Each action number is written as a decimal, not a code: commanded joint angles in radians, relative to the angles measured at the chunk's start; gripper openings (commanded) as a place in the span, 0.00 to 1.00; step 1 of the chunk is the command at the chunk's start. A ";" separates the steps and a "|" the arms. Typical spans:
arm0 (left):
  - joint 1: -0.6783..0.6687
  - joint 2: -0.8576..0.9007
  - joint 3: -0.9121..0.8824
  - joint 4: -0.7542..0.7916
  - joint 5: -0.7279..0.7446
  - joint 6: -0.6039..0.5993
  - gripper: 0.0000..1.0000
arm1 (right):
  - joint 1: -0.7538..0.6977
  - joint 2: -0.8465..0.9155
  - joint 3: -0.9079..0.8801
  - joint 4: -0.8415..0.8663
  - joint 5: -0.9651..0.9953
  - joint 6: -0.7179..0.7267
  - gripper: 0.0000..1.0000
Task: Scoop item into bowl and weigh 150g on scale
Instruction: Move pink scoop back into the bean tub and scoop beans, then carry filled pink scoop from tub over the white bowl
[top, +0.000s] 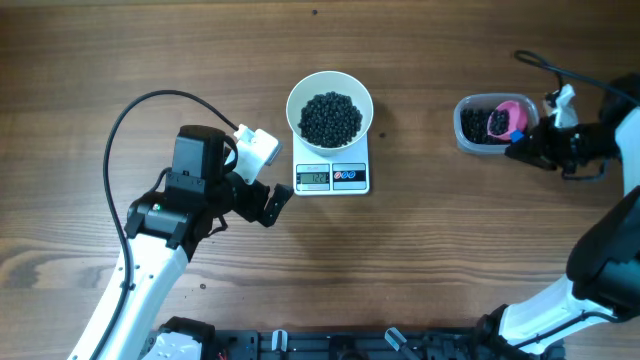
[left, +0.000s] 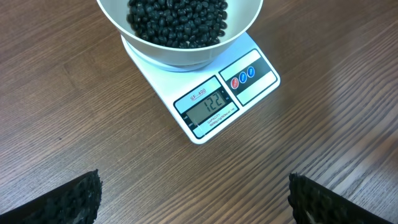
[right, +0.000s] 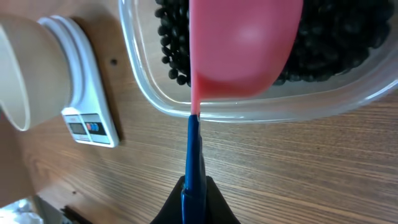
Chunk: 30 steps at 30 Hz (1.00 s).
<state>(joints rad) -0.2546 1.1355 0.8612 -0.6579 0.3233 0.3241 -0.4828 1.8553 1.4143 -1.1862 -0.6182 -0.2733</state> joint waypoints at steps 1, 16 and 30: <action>-0.003 0.008 -0.010 0.003 0.016 0.002 1.00 | -0.030 0.018 0.003 -0.013 -0.123 -0.078 0.04; -0.003 0.008 -0.010 0.003 0.016 0.002 1.00 | -0.031 0.001 0.027 -0.106 -0.286 -0.172 0.04; -0.003 0.008 -0.010 0.003 0.016 0.002 1.00 | 0.199 -0.051 0.079 -0.063 -0.360 -0.053 0.05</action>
<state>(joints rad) -0.2546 1.1355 0.8612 -0.6575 0.3233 0.3244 -0.3645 1.8439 1.4425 -1.2774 -0.9249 -0.3889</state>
